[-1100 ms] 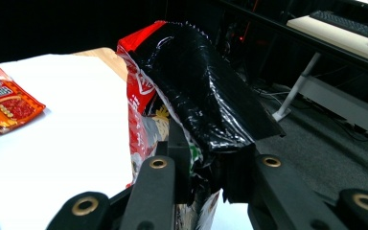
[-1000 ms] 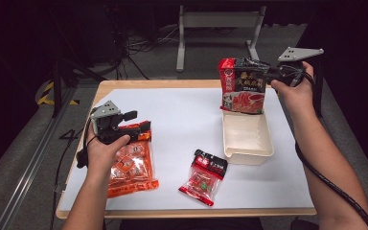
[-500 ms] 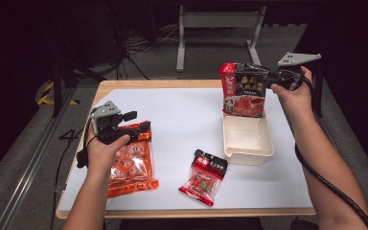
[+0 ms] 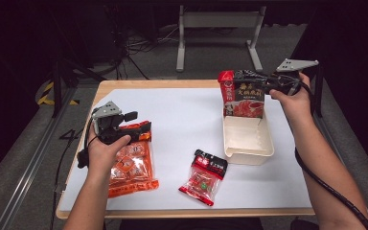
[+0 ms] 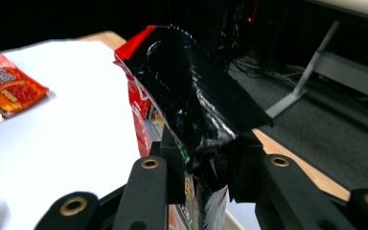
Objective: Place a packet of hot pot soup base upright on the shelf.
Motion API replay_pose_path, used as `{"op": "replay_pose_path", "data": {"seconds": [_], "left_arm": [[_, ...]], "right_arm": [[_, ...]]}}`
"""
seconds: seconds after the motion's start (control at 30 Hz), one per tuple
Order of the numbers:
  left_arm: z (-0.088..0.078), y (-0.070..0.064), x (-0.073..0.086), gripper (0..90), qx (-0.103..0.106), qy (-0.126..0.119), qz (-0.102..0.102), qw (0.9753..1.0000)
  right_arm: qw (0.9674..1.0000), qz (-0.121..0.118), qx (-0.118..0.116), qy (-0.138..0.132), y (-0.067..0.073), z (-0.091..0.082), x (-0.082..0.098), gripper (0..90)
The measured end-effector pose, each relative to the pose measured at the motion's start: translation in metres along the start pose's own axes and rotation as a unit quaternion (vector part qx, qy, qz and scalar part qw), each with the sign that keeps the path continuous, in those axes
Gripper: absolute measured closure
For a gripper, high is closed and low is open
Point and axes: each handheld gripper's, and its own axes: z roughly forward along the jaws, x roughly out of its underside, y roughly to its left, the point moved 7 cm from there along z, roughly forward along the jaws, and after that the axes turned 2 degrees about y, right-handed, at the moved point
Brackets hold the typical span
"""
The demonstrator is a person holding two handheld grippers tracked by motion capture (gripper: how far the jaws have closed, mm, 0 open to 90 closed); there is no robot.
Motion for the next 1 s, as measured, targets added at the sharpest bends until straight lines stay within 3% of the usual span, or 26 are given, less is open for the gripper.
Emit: {"op": "replay_pose_path", "data": {"seconds": [0.07, 0.23, 0.37, 0.7, 1.0], "left_arm": [[0.000, 0.000, 0.000, 29.7, 0.001, 0.000, -0.001, 1.0000], [0.000, 0.001, 0.000, 29.5, -0.001, -0.001, -0.001, 1.0000], [0.000, 0.001, 0.000, 29.3, -0.001, 0.000, 0.000, 1.0000], [-0.001, 0.003, 0.002, 27.9, -0.007, 0.006, -0.002, 1.0000], [-0.002, 0.005, 0.004, 26.2, -0.018, 0.007, 0.005, 0.9998]], "right_arm": [[0.9997, -0.005, 0.002, 0.024, 0.002, 0.006, 0.009, 72.2], [0.9997, 0.008, 0.009, 0.021, 0.000, 0.006, 0.015, 71.4], [0.9990, 0.013, 0.017, 0.040, -0.001, 0.005, 0.023, 71.3], [0.9979, 0.048, 0.031, 0.032, -0.009, -0.002, 0.045, 75.8], [0.9973, 0.053, 0.037, 0.036, -0.009, -0.003, 0.043, 70.2]]}}
